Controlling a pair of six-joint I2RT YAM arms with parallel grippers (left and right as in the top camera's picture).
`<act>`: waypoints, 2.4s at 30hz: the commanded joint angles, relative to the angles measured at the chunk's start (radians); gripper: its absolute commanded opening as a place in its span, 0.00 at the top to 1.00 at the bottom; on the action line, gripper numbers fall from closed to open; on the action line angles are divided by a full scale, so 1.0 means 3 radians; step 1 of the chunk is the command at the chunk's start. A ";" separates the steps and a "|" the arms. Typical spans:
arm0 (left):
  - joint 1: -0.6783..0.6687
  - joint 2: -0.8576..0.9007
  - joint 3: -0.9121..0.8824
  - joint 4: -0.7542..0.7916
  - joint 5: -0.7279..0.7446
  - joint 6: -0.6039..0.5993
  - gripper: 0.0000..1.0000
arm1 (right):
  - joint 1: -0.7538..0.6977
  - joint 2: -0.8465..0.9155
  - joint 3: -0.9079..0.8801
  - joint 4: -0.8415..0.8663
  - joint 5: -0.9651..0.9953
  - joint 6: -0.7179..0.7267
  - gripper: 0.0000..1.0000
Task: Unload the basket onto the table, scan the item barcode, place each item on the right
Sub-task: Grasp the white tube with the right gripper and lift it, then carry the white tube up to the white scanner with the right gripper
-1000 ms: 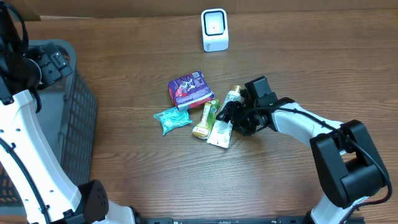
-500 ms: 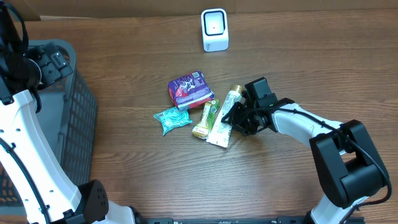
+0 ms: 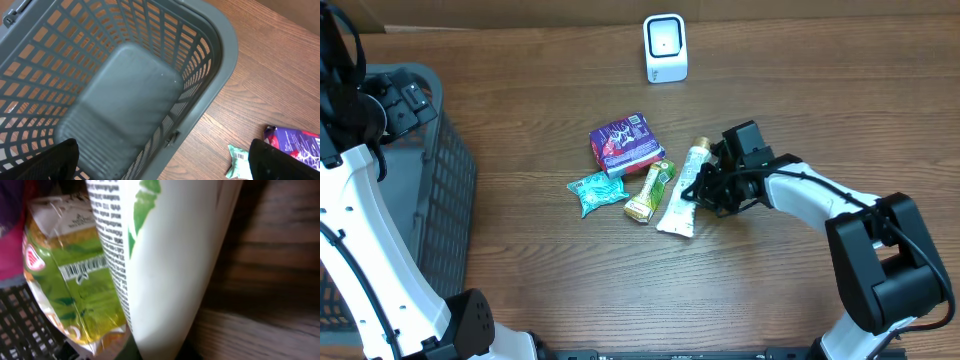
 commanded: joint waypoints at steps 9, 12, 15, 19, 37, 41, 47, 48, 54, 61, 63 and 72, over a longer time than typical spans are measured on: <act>0.0011 0.0023 -0.0018 0.0006 -0.0043 0.0037 0.00 | -0.0057 -0.0140 0.0018 -0.0188 0.0043 -0.0635 0.96; 0.0011 0.0023 -0.0018 0.0006 -0.0043 0.0037 0.01 | -0.0057 -0.0140 0.0018 -0.0122 -0.0034 -0.0645 0.96; 0.0011 0.0023 -0.0018 0.0006 -0.0043 0.0037 0.00 | -0.0057 -0.0140 0.0018 -0.0080 -0.0093 -0.0645 0.96; 0.0011 0.0023 -0.0018 0.0006 -0.0043 0.0037 0.00 | -0.0057 -0.0140 0.0019 -0.0072 -0.0136 -0.0643 0.96; 0.0011 0.0023 -0.0018 0.0005 -0.0043 0.0037 0.01 | -0.0066 -0.0849 0.0019 -0.0281 -0.0262 -0.0896 0.96; 0.0011 0.0023 -0.0018 0.0006 -0.0043 0.0037 0.01 | -0.0066 -0.1050 0.0019 -0.0374 -0.0253 -0.0907 0.96; 0.0011 0.0023 -0.0018 0.0006 -0.0043 0.0037 0.00 | -0.0066 -0.1282 0.0057 -0.0566 -0.0226 -0.0980 0.96; 0.0011 0.0023 -0.0018 0.0006 -0.0043 0.0037 0.01 | -0.0066 -0.1307 0.0074 -0.0605 -0.0215 -0.0982 0.96; 0.0011 0.0023 -0.0018 0.0005 -0.0043 0.0037 0.01 | -0.0066 -0.1395 0.0301 -0.0959 -0.0167 -0.1068 0.96; 0.0011 0.0023 -0.0018 0.0006 -0.0043 0.0037 0.00 | -0.0066 -0.1357 0.1227 -0.2014 0.0608 -0.1312 0.96; 0.0011 0.0023 -0.0018 0.0006 -0.0043 0.0037 0.00 | -0.0066 -0.1296 0.1621 -0.2296 0.0809 -0.1364 0.96; 0.0011 0.0023 -0.0018 0.0006 -0.0043 0.0037 0.00 | -0.0062 -0.0914 0.2514 -0.2449 0.1651 -0.1769 0.96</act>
